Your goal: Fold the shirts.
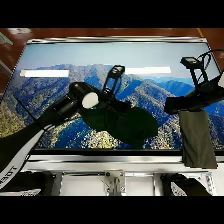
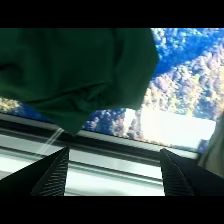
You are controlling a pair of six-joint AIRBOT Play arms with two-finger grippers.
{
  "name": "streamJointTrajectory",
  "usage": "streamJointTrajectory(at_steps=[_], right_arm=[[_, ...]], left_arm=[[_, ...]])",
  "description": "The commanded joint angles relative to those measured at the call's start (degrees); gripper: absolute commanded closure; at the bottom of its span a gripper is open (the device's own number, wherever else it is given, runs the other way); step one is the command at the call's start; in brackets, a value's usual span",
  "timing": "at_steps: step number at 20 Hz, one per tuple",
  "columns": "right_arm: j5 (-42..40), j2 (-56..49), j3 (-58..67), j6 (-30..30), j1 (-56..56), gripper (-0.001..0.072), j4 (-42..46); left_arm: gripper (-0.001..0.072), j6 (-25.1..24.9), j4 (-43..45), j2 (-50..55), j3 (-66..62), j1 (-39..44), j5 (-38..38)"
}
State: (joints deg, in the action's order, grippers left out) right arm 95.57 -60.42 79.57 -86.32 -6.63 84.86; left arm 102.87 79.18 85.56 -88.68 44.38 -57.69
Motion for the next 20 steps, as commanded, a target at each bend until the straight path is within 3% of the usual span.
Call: streamJointTrajectory(at_steps=[1, 5, 10, 15, 16, 20], right_arm=[[0.3, 0.2, 0.0, 0.0, 0.0, 0.0028, 7.3], [-3.1, -0.1, -0.1, 0.1, 0.0, 0.0028, 10.6], [-5.8, -4.2, -2.5, 0.2, 0.0, 0.0028, 10.6], [-6.0, -9.0, -5.3, 0.2, 0.0, 0.0028, 9.2], [-6.0, -9.6, -5.3, 0.2, 0.0, 0.0028, 8.7], [-6.3, -10.0, -5.3, 0.2, 0.0, 0.0028, 8.4]], left_arm=[[-0.0006, -5.4, 0.0, -2.9, 0.1, -10.3, -10.3], [-0.0013, -11.7, -11.5, -10.7, 7.1, -27.1, -14.8], [-0.0013, -14.4, -23.9, -17.6, 33.8, -41.3, -12.0], [-0.0001, -16.8, -32.6, -15.5, 45.5, -40.0, 1.5], [0.0063, -17.8, -32.6, -14.3, 45.5, -38.9, 2.3], [0.0065, -19.3, -36.0, -8.7, 45.4, -36.0, 6.4]])
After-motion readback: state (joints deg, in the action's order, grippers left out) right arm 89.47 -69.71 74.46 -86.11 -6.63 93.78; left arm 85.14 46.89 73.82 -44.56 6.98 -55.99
